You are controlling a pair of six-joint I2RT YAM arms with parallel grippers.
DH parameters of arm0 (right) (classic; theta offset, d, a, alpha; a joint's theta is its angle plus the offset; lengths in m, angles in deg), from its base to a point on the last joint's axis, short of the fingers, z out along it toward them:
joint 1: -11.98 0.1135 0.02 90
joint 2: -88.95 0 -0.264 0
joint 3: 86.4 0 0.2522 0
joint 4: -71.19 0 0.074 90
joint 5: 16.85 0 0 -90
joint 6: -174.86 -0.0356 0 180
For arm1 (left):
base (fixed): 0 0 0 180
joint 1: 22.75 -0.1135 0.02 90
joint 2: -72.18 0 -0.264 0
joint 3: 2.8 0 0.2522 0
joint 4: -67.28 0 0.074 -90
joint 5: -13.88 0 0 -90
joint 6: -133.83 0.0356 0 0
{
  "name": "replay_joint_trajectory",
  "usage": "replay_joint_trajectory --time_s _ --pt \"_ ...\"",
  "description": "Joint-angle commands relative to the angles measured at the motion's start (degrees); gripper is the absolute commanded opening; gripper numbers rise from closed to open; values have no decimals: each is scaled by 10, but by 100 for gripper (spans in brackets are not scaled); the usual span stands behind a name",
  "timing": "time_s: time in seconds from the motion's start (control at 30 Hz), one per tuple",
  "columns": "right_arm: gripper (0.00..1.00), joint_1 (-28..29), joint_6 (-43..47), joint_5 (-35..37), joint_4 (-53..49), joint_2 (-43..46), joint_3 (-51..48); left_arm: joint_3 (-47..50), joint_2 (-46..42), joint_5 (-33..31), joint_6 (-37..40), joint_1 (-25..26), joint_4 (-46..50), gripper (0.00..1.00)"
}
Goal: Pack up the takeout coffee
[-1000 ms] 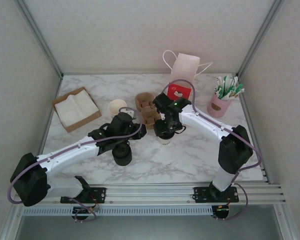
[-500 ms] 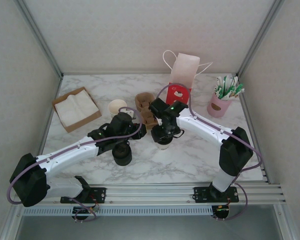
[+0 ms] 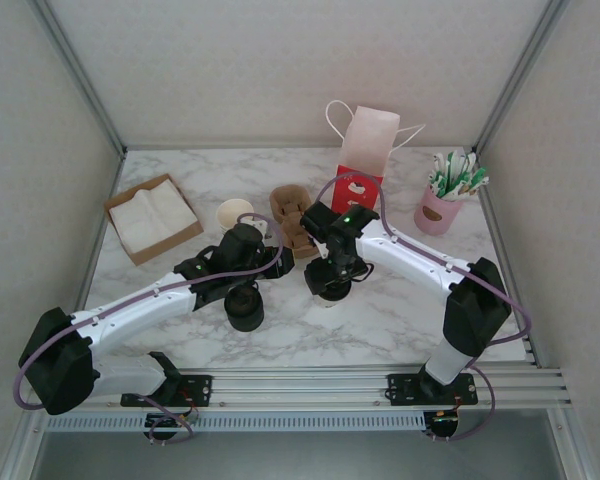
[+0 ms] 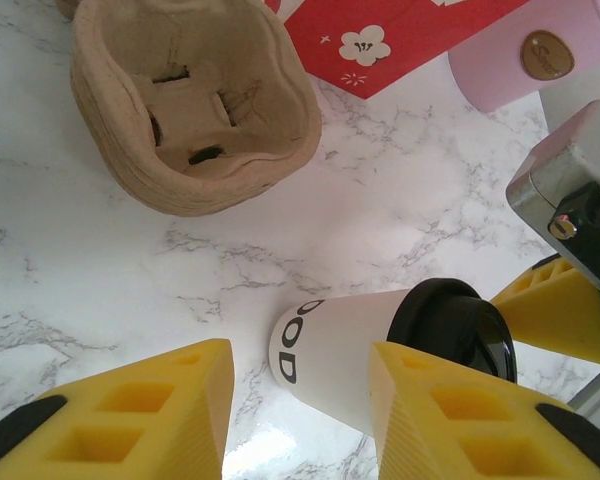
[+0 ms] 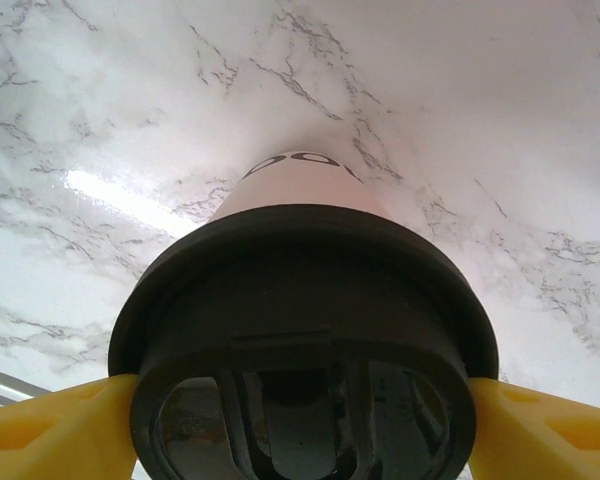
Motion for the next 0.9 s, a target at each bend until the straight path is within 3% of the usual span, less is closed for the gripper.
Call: replay_joint_trajectory --time_s 0.0,0.57,0.73,0.87 --pt "82 6 1 -8 -24 13 5 -14 -10 8 -5 -4 -7 40" --pt "83 5 -7 4 -24 30 46 -10 -11 19 -8 -7 -11 39" --pt "68 -10 -37 6 2 87 17 -4 -8 91 -19 -7 -39 35" --pt "44 -40 -68 -31 55 154 -44 12 -1 156 -37 -6 -78 27"
